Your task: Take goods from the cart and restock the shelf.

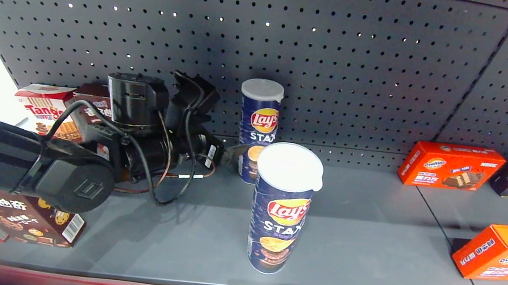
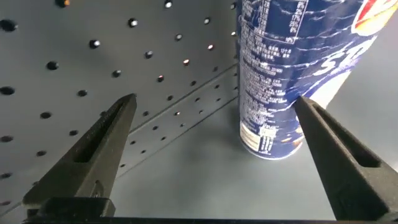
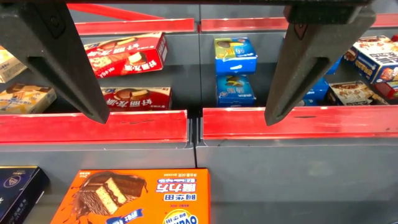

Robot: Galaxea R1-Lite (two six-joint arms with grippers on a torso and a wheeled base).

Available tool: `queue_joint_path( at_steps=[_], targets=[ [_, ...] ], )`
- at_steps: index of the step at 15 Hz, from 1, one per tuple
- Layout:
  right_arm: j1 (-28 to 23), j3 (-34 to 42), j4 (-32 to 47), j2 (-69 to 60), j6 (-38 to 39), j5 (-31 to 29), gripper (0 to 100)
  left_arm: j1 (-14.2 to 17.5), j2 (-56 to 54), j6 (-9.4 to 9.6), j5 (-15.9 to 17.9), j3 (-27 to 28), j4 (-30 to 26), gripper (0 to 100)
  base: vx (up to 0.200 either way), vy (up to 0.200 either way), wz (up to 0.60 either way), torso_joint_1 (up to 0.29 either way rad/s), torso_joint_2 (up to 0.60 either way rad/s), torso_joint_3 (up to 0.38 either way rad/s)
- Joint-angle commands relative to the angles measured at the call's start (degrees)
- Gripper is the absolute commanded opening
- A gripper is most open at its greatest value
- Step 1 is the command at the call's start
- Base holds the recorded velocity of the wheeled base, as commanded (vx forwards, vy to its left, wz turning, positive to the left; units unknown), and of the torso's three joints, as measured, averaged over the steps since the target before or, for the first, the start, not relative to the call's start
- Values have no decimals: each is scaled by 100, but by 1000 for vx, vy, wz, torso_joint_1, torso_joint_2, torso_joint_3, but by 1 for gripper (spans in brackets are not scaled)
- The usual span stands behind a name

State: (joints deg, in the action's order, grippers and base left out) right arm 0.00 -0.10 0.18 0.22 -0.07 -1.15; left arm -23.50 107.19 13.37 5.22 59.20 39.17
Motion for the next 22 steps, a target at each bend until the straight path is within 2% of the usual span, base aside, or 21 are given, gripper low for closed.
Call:
queue_joint_path(
  at_steps=[1,5,6,10,12,13,14,15,22],
  targets=[
    [0,1,-1,4,-1,0,100,39,12,-1,-74,13,3,100,0,0,0,0,0,0],
    [0,1,-1,4,-1,0,100,118,65,-1,-258,136,-14,100,0,0,0,0,0,0],
    [0,1,-1,13,-1,0,100,179,65,-1,-478,153,-23,100,0,0,0,0,0,0],
    [0,1,-1,4,-1,0,100,197,65,60,-768,127,-50,100,0,0,0,0,0,0],
    [0,1,-1,13,-1,0,100,179,65,78,-794,118,-58,100,0,0,0,0,0,0],
    [0,1,-1,4,-1,0,100,118,83,262,-785,101,-41,100,0,0,0,0,0,0],
    [0,1,-1,4,-1,0,100,109,109,297,-785,92,-32,100,0,0,0,0,0,0],
    [0,1,-1,4,-1,0,100,48,179,447,-794,101,-14,100,0,0,0,0,0,0],
    [0,1,-1,13,-1,0,100,-111,355,464,-803,233,-14,100,0,0,0,0,0,0]
  ],
)
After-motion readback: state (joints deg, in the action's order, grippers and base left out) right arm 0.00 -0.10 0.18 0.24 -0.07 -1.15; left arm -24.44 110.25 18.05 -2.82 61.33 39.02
